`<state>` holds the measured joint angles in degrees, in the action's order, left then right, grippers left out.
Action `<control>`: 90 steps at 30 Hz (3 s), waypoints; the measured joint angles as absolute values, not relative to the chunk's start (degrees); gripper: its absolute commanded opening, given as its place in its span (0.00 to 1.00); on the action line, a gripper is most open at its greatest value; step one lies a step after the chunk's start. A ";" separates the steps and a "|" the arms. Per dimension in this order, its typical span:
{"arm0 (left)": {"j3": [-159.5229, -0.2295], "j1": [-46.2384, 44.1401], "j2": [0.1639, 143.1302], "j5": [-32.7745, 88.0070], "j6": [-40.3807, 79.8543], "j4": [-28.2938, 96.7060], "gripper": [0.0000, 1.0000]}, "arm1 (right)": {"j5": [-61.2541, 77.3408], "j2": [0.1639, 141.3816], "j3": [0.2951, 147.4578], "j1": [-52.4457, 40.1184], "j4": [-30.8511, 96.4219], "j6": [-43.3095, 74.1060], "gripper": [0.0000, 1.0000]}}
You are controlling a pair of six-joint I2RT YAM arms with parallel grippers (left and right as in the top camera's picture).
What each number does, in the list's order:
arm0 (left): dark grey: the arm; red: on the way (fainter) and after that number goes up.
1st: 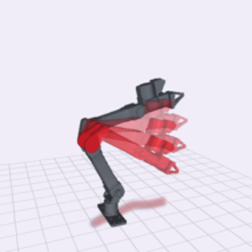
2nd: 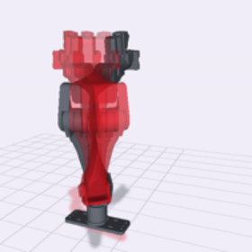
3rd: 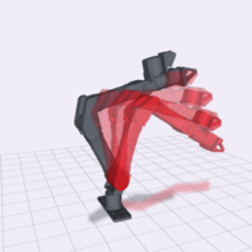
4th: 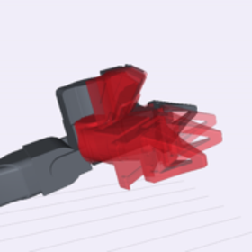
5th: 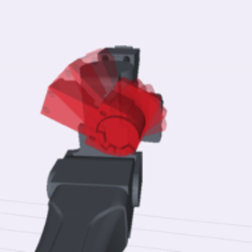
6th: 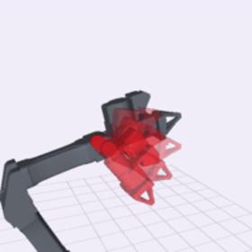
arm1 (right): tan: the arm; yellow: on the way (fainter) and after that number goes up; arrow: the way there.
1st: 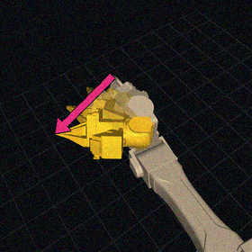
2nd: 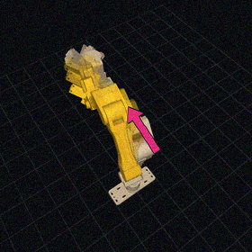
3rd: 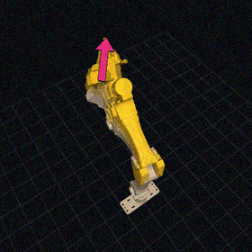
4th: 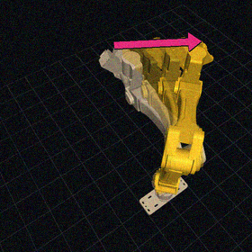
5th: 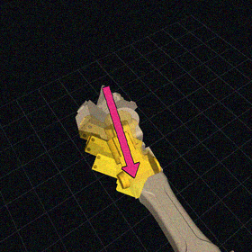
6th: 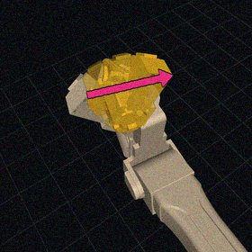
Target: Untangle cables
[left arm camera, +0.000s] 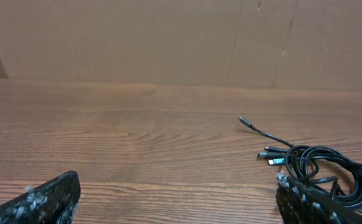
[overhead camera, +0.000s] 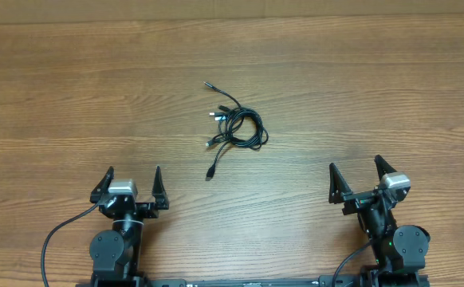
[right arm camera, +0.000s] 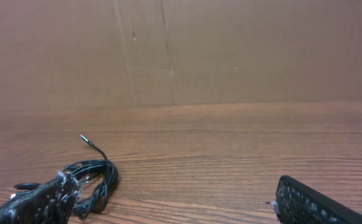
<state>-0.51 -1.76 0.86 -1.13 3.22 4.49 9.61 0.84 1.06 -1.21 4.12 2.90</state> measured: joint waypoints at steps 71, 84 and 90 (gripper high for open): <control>-0.51 -1.76 3.29 -1.08 4.34 4.51 1.00 | 0.40 0.84 1.06 -1.26 5.15 2.92 1.00; -0.51 -1.76 3.29 -1.08 4.34 4.51 1.00 | 0.38 0.84 1.06 -1.26 5.13 2.92 1.00; -0.51 -1.76 3.29 -1.08 4.34 4.51 1.00 | 0.38 0.84 1.06 -1.26 5.13 2.90 1.00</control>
<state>-0.51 -1.76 3.29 -1.08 4.34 4.51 0.38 0.84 1.06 -1.26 5.13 2.90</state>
